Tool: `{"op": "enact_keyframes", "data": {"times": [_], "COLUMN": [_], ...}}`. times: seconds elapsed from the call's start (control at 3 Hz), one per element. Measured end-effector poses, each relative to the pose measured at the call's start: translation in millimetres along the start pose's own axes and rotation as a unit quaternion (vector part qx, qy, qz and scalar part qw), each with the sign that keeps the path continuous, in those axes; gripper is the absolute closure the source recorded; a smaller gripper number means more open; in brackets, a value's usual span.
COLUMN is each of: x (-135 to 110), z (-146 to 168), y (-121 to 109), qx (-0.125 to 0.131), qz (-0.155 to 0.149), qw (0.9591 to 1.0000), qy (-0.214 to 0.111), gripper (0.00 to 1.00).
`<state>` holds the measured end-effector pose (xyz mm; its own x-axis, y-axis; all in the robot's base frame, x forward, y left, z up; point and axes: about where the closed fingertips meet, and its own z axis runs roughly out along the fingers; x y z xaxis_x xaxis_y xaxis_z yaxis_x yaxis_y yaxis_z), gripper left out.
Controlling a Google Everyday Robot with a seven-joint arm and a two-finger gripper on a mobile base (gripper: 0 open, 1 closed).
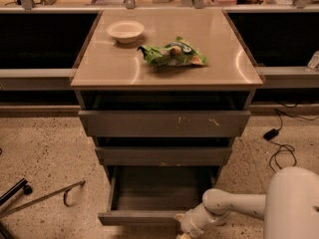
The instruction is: Close bottom drawer
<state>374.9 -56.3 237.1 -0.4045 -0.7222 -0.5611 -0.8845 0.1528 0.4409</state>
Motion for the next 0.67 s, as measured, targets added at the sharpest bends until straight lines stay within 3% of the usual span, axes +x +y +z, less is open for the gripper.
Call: {"op": "enact_keyframes", "data": {"times": [0.33,0.67], "x": [-6.8,-26.6], "z": [12.0,12.2], "y": [-7.6,-31.8], "qx": [-0.008,0.003], "qz": [-0.008,-0.031], "qw": [0.9999,0.9994], "qy": [-0.01,-0.014], "gripper": [0.0,0.0]}}
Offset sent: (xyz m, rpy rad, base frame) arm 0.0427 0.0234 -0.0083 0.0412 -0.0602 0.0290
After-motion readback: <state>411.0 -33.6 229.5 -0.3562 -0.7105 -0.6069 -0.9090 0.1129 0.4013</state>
